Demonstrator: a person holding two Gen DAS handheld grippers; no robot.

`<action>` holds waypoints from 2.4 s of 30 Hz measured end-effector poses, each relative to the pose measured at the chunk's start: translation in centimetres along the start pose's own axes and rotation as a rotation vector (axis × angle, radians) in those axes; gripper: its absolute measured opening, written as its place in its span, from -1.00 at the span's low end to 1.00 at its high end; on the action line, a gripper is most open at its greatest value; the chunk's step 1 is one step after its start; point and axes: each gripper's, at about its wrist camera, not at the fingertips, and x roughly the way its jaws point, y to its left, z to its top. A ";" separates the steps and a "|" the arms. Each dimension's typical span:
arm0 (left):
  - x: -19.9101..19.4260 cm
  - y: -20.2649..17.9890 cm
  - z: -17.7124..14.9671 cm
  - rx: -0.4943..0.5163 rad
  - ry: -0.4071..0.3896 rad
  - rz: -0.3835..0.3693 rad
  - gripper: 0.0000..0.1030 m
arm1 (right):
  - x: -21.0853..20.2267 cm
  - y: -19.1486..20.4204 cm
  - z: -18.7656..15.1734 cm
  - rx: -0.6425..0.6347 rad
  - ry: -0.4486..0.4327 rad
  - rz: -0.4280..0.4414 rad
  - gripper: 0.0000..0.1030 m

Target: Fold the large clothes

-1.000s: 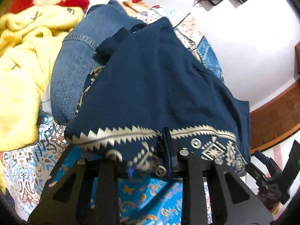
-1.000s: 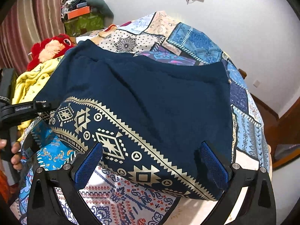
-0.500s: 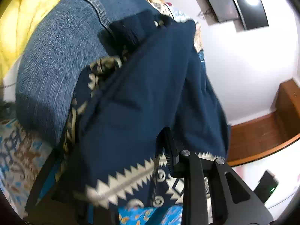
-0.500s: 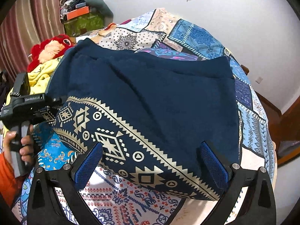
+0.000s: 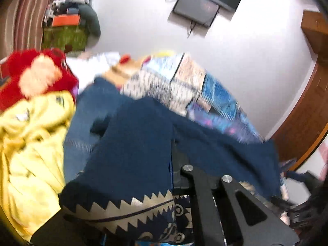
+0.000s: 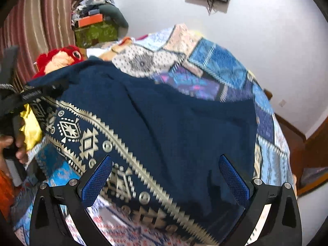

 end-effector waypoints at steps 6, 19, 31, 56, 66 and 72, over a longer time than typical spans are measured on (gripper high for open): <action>-1.5 -3.0 3.3 0.057 -0.062 -0.022 -0.89 | 3.6 3.1 2.0 0.021 0.020 0.096 1.00; 0.2 -13.9 2.0 0.324 0.016 -0.147 -0.89 | 1.6 -1.9 -0.8 0.119 0.082 0.136 1.00; 5.3 -22.7 -9.2 0.596 0.380 -0.252 -0.89 | -8.4 -12.5 -8.5 0.268 0.094 -0.027 1.00; -2.0 -15.2 -3.7 0.583 0.308 -0.044 0.57 | -6.9 -6.6 -2.3 0.237 0.017 0.127 1.00; 3.5 -11.9 -7.1 0.449 0.382 -0.104 0.60 | 2.0 -8.1 -4.8 0.340 0.191 0.105 1.00; 3.0 -10.8 -8.4 0.417 0.445 -0.165 0.61 | 1.4 -12.3 -9.6 0.448 0.232 0.182 1.00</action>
